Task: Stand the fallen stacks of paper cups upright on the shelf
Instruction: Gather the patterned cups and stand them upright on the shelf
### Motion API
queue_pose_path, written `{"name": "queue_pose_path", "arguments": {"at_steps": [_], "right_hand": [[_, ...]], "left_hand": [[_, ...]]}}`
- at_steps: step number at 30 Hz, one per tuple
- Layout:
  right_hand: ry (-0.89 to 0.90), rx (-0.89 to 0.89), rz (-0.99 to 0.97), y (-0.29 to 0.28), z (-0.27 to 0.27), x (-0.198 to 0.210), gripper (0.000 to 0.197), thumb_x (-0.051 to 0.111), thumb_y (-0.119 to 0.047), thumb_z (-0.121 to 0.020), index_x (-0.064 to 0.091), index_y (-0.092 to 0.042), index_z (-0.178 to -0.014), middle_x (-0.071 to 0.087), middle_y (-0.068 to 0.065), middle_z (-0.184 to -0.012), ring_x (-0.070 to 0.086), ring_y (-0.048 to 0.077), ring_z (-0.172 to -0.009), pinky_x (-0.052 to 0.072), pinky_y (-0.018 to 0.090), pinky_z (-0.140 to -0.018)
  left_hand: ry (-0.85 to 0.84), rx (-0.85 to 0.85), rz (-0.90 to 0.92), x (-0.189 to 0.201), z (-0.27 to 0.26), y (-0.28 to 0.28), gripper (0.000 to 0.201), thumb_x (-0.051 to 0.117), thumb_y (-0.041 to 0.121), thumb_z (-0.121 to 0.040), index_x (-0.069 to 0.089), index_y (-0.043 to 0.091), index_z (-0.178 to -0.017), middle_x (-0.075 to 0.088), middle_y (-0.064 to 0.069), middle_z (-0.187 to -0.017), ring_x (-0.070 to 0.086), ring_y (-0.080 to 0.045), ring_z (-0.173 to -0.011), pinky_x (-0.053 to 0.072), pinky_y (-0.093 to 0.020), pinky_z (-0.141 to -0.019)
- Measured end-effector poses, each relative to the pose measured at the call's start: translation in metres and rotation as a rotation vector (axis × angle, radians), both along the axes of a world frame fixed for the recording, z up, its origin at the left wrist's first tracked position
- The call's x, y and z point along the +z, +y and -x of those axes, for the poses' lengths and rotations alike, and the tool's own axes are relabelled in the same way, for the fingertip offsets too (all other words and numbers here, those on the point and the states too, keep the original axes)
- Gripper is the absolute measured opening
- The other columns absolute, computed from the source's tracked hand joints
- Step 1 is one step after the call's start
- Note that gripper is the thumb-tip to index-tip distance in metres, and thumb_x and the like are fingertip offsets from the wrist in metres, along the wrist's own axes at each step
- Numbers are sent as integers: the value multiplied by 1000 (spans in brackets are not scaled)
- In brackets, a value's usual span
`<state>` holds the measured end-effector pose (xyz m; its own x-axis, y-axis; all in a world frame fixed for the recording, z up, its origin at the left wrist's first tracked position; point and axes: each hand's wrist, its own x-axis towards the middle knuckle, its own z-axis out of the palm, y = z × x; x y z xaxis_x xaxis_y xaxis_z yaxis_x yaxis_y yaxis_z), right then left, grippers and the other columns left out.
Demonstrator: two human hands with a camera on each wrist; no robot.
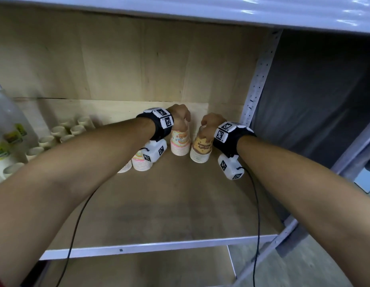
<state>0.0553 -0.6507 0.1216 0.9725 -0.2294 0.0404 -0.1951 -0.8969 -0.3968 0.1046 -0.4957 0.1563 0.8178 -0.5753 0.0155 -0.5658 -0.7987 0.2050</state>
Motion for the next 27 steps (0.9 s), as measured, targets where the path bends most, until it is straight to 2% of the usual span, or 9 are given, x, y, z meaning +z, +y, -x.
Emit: {"name": "queue_pose_path", "arguments": {"at_steps": [4,10,16,20,24,27], "right_hand": [[-26,-11,1,-4,-15,-2,41,69,-25,-85,62,-12,-123,61,12,-126,59,30,-116,42,26,-82],[-8,8,21,-6,-35,-11,38,66,-21,-88,62,-11,-124,61,13,-126,58,30,-117,45,27,-89],[4,39,-16,-8,-49,-19,39,65,-23,-85,64,-17,-124,63,8,-124,59,27,-116,46,28,-94],[5,44,-23,-9,-52,-22,37,64,-26,-83,66,-17,-118,65,7,-118,61,27,-111,46,26,-88],[-50,46,-53,-16,-57,-30,40,56,-34,-63,67,-18,-98,65,4,-105,62,24,-102,45,23,-81],[6,74,-37,-16,-53,-23,33,67,-28,-67,69,-15,-97,63,0,-102,61,21,-101,42,22,-77]], "left_hand": [[-24,-27,26,-3,-10,-4,48,67,14,-88,57,16,-135,48,-8,-140,50,-27,-124,41,-24,-84],[-1,-42,9,-8,-22,-8,51,70,9,-86,57,14,-135,49,-8,-140,51,-26,-123,42,-25,-85],[32,-42,9,-9,-35,-11,50,69,12,-88,55,14,-137,47,-8,-143,49,-26,-127,38,-22,-84],[64,-38,5,-10,-41,-13,51,68,9,-87,55,14,-137,49,-7,-141,51,-26,-125,42,-25,-84],[64,-50,-18,-14,-44,-15,49,69,11,-86,58,14,-134,52,-8,-136,53,-27,-120,42,-24,-80],[80,-55,-33,-21,-46,-18,49,70,9,-85,59,13,-132,55,-9,-132,56,-27,-115,44,-25,-78]]}}
